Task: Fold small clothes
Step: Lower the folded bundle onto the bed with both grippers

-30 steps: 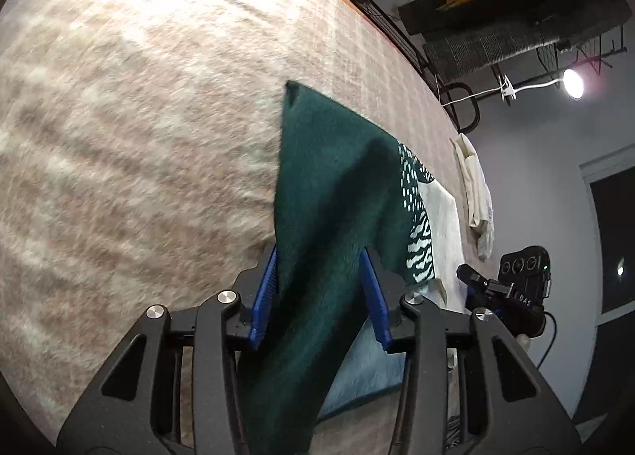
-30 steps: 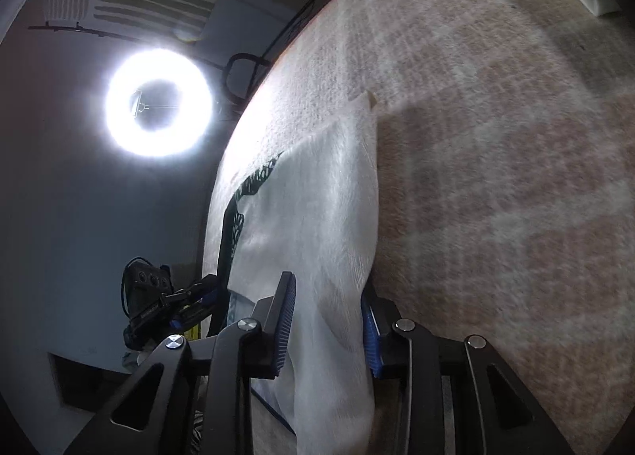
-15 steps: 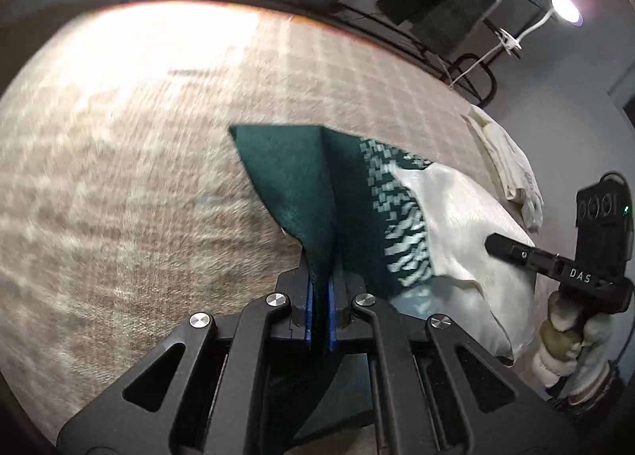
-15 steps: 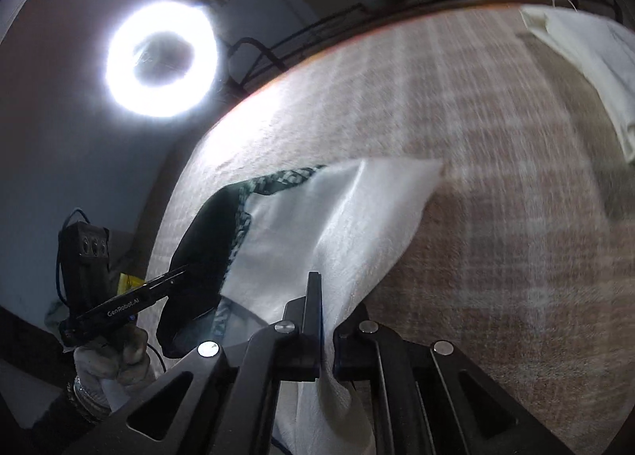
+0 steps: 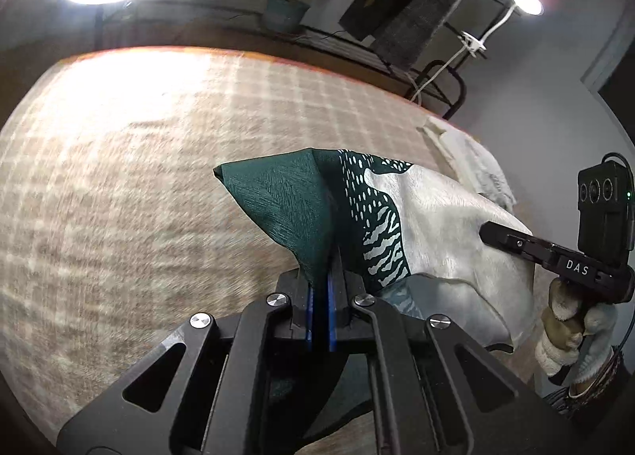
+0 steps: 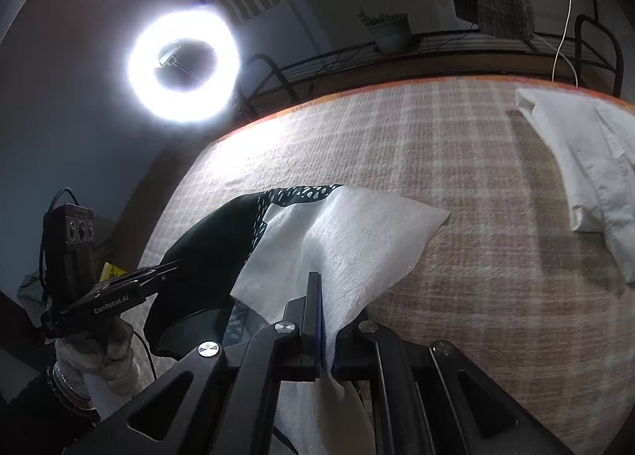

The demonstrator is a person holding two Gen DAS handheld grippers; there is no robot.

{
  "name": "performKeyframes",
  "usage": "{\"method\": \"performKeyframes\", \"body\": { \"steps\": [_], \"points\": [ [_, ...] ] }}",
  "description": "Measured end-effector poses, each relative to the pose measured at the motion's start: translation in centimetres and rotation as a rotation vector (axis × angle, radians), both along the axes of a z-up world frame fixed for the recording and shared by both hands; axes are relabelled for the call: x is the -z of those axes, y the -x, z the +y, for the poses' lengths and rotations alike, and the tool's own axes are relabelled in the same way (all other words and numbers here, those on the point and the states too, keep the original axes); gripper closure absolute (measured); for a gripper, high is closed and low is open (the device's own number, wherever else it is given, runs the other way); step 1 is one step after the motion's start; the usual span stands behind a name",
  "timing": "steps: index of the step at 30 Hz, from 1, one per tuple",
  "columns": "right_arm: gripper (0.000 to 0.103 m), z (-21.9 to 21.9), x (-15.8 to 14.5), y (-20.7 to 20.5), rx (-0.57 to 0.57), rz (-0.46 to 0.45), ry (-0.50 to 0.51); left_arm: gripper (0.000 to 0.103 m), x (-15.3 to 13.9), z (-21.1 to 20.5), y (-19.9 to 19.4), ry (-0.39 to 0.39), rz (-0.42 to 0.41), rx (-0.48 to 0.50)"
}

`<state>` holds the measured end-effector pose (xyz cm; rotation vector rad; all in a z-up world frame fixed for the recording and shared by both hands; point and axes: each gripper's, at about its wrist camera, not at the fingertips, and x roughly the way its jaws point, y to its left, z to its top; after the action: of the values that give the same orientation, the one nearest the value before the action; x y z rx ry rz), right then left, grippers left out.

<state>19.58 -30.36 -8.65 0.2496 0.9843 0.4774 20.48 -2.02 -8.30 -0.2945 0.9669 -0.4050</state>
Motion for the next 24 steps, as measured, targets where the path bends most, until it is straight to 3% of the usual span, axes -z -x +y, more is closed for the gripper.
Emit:
{"method": "performKeyframes", "body": {
  "steps": [7, 24],
  "points": [
    [0.102, -3.8, -1.9, 0.9, 0.039, -0.042, 0.027, 0.101, -1.5, -5.4, -1.8, 0.026, -0.034, 0.053],
    [0.102, -20.1, -5.4, -3.6, 0.185, -0.102, 0.133, 0.101, -2.9, -23.7, -9.4, 0.049, -0.118, 0.201]
  ]
}}
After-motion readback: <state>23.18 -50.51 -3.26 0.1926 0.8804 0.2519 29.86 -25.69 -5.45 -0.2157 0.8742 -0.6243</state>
